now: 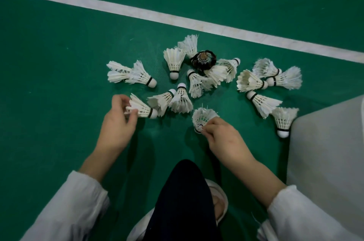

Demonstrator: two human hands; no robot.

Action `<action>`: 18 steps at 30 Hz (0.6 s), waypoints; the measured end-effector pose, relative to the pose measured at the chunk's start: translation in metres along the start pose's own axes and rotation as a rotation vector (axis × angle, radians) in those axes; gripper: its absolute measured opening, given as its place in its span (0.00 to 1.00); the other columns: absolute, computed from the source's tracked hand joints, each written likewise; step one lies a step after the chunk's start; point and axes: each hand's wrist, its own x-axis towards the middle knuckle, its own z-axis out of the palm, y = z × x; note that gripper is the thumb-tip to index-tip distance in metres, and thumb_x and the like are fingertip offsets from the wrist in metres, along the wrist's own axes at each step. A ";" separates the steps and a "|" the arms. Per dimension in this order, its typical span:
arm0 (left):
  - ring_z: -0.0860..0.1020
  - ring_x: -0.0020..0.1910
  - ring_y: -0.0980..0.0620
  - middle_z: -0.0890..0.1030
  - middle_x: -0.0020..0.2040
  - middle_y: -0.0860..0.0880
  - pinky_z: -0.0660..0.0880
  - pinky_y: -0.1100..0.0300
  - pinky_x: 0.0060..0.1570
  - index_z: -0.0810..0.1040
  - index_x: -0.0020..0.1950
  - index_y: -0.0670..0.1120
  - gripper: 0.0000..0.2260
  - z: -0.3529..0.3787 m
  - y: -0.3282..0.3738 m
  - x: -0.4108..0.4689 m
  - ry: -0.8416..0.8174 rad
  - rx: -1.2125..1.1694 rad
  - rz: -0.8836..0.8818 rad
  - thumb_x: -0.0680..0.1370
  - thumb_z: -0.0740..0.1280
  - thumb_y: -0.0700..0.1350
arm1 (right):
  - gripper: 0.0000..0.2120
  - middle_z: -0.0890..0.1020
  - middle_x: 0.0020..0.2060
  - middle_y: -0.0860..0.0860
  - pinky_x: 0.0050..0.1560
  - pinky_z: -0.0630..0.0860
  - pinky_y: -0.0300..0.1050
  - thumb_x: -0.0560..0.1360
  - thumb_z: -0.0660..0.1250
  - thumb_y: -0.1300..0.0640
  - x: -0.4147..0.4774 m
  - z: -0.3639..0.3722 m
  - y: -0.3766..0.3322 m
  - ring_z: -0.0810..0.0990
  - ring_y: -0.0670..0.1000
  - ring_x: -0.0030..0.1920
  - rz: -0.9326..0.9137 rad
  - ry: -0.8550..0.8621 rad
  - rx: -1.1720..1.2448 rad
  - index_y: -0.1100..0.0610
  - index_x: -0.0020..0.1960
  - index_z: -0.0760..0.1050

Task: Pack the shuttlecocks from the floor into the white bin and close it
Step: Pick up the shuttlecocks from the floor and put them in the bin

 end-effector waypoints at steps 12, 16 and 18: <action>0.76 0.56 0.45 0.78 0.59 0.47 0.72 0.53 0.53 0.70 0.63 0.51 0.21 0.067 0.023 -0.003 -0.297 0.037 -0.295 0.74 0.63 0.60 | 0.12 0.77 0.51 0.52 0.52 0.71 0.44 0.79 0.60 0.56 0.000 -0.005 0.014 0.76 0.54 0.51 -0.014 0.023 0.094 0.59 0.53 0.80; 0.72 0.33 0.49 0.74 0.30 0.49 0.66 0.57 0.33 0.73 0.34 0.45 0.14 0.068 0.025 0.002 -0.073 -0.121 -0.248 0.77 0.63 0.52 | 0.11 0.78 0.49 0.51 0.53 0.72 0.47 0.78 0.61 0.54 -0.011 -0.022 0.021 0.76 0.53 0.51 -0.025 0.097 0.144 0.56 0.52 0.80; 0.70 0.31 0.50 0.74 0.28 0.50 0.66 0.56 0.32 0.74 0.35 0.44 0.15 0.055 0.032 -0.003 -0.029 -0.093 -0.184 0.76 0.62 0.52 | 0.09 0.79 0.47 0.50 0.53 0.73 0.47 0.77 0.62 0.54 -0.018 -0.038 0.026 0.77 0.52 0.49 -0.031 0.163 0.171 0.56 0.51 0.79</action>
